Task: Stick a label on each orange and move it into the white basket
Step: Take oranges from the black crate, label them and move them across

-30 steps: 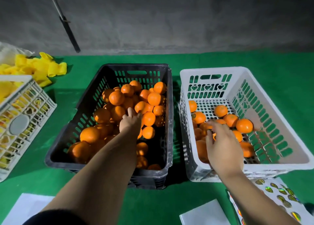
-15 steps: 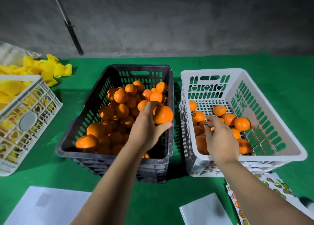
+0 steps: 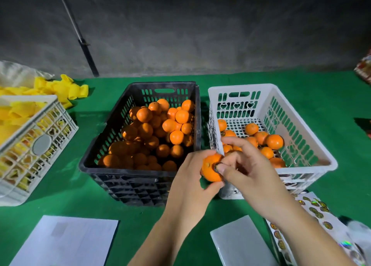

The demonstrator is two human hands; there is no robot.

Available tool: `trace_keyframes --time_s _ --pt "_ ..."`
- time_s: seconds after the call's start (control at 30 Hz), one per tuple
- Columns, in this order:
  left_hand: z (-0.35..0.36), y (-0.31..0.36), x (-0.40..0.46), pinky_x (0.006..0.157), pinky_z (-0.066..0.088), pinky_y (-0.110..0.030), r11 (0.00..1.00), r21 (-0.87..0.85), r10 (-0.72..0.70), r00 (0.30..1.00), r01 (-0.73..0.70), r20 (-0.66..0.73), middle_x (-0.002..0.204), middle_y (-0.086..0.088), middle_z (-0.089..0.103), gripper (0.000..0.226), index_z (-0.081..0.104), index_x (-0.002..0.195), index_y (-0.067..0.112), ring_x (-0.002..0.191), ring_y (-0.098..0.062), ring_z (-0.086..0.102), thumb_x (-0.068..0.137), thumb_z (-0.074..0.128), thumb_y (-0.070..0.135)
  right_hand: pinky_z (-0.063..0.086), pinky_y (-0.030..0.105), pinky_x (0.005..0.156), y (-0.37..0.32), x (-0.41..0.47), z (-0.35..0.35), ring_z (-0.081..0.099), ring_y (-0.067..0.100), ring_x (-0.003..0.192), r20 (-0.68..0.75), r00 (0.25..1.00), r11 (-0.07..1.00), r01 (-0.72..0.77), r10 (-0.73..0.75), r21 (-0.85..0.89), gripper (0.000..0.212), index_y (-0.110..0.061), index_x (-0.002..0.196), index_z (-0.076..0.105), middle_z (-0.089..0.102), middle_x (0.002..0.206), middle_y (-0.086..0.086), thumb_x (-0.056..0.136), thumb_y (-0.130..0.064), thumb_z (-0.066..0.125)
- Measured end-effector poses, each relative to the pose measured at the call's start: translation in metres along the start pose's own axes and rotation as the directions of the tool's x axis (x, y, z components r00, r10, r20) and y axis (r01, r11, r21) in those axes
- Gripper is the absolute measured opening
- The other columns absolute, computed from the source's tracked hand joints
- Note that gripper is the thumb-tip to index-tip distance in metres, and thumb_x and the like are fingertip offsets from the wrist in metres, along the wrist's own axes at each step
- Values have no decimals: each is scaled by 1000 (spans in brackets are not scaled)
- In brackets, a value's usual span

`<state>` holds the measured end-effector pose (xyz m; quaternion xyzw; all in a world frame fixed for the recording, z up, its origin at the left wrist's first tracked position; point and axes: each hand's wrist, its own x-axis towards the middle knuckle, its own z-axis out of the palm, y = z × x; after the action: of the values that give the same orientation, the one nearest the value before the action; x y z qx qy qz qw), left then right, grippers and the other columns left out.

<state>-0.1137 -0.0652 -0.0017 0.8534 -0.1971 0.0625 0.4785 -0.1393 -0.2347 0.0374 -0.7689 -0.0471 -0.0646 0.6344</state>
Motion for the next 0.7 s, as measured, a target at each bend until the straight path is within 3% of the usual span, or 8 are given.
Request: trace_keyframes --time_s 0.13,0.2,0.3,0.43,0.53,0.63,0.7 --pt "-7 13 -7 92 53 -26 998 50 47 999 -46 -20 131 32 46 67 42 134 57 118 1 56 84 81 35 52 36 76 -20 -8 -5 65 17 80 28 999 974 41 -35 -222 56 -48 135 49 68 89 -4 96 -15 71" --pt "-13 19 -8 89 55 -27 996 38 78 996 -76 -48 129 30 47 67 43 131 57 116 -1 57 83 83 35 52 30 72 -28 -11 -9 64 16 80 21 996 953 87 -85 -292 57 -51 135 47 66 90 -6 96 -17 70" --pt "-23 28 -9 86 55 -28 995 7 99 991 -98 -95 126 29 49 67 46 129 55 112 -3 60 81 87 34 46 16 69 -38 -14 -12 64 15 81 -3 993 952 115 -121 -284 55 -49 135 48 66 90 -5 97 -16 70" --pt "-32 38 -12 87 50 -19 989 57 141 980 -134 -143 125 29 50 70 48 132 50 110 -3 60 78 89 35 43 14 66 -48 -17 -11 60 11 74 16 993 957 115 -115 -265 52 -47 135 50 65 88 -5 97 -17 69" --pt "-38 45 -16 88 52 -21 985 75 164 973 -154 -163 128 29 51 69 52 133 44 110 -5 60 77 91 33 45 16 64 -57 -20 -12 60 10 72 18 992 934 121 -122 -337 53 -47 138 48 66 90 -9 96 -21 69" --pt "-44 50 -19 87 56 -30 979 107 186 971 -171 -153 132 30 51 70 54 136 40 110 -8 62 77 91 32 46 20 62 -64 -20 -17 60 8 71 27 996 893 88 -85 -442 53 -52 138 44 66 92 -16 94 -38 70" --pt "-47 54 -22 84 56 -24 981 71 189 970 -180 -153 131 30 51 70 52 134 45 111 -8 62 77 91 33 45 27 60 -64 -20 -24 61 5 71 28 999 810 37 -26 -585 60 -56 140 38 66 87 -17 86 -67 61"
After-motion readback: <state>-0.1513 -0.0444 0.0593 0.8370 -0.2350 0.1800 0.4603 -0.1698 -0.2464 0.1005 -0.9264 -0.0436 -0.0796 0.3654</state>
